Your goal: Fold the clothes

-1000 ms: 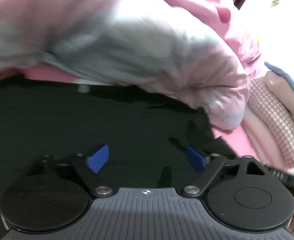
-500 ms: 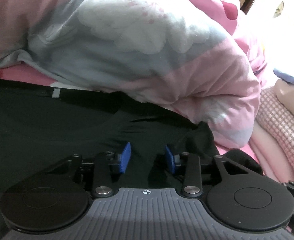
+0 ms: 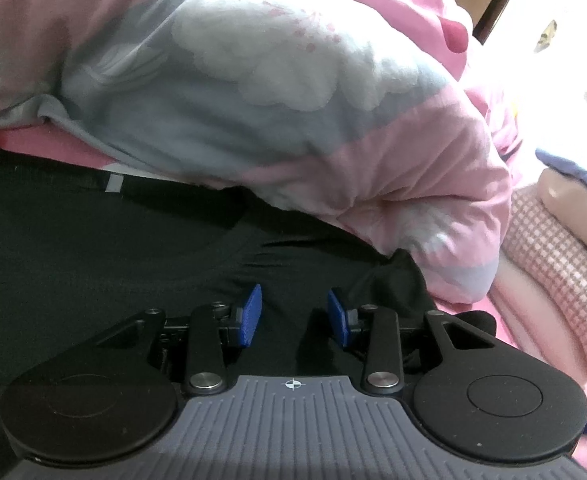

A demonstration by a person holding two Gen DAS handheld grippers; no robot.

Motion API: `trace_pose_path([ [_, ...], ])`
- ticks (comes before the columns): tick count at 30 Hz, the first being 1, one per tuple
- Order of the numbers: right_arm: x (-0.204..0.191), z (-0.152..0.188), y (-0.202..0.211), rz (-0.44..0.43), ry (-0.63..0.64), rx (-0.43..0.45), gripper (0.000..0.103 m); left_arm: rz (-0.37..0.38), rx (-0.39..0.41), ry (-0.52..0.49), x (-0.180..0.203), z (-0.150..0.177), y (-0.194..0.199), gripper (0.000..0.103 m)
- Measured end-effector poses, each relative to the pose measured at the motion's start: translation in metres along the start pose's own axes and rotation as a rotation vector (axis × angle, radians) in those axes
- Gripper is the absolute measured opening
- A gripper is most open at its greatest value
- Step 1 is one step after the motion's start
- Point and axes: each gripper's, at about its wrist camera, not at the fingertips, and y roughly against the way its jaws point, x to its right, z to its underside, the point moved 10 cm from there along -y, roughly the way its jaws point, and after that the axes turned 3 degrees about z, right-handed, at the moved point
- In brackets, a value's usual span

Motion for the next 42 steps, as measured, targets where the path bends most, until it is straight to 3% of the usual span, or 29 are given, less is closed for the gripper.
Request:
trace_pose_path([
  [12, 0.055, 0.004, -0.027, -0.108, -0.459, -0.028, 0.037, 0.044, 0.017, 0.046, -0.004, 0.0, 0.001, 0.037],
  [17, -0.004, -0.005, -0.008, -0.325, -0.296, -0.039, 0.037, 0.047, 0.018, 0.051, -0.005, 0.0, 0.001, 0.037],
  [19, -0.013, -0.005, -0.001, -0.345, -0.26, -0.031, 0.04, 0.05, 0.018, 0.054, -0.005, 0.0, 0.001, 0.037],
  [22, 0.004, -0.008, 0.002, -0.277, -0.312, 0.002, 0.042, 0.054, 0.018, 0.06, -0.006, 0.0, 0.001, 0.038],
  [26, 0.04, -0.005, -0.012, -0.09, -0.394, 0.011, 0.043, 0.06, 0.019, 0.066, -0.006, 0.0, 0.001, 0.038],
  [33, 0.026, -0.018, -0.03, 0.167, -0.174, 0.03, 0.042, 0.067, 0.021, 0.075, -0.007, -0.001, 0.002, 0.038],
  [36, 0.018, -0.012, -0.046, 0.201, -0.124, -0.024, 0.023, 0.071, 0.021, 0.081, -0.008, -0.001, 0.002, 0.038],
  [37, 0.023, -0.011, -0.046, 0.212, -0.149, -0.029, 0.002, 0.073, 0.021, 0.084, -0.008, -0.001, 0.002, 0.038],
  [39, 0.035, -0.008, -0.042, 0.233, -0.222, -0.023, 0.001, 0.085, 0.021, 0.094, -0.009, -0.002, 0.003, 0.039],
  [42, 0.067, -0.003, -0.023, 0.234, -0.448, 0.025, 0.001, 0.124, 0.014, 0.127, -0.009, -0.003, 0.004, 0.042],
])
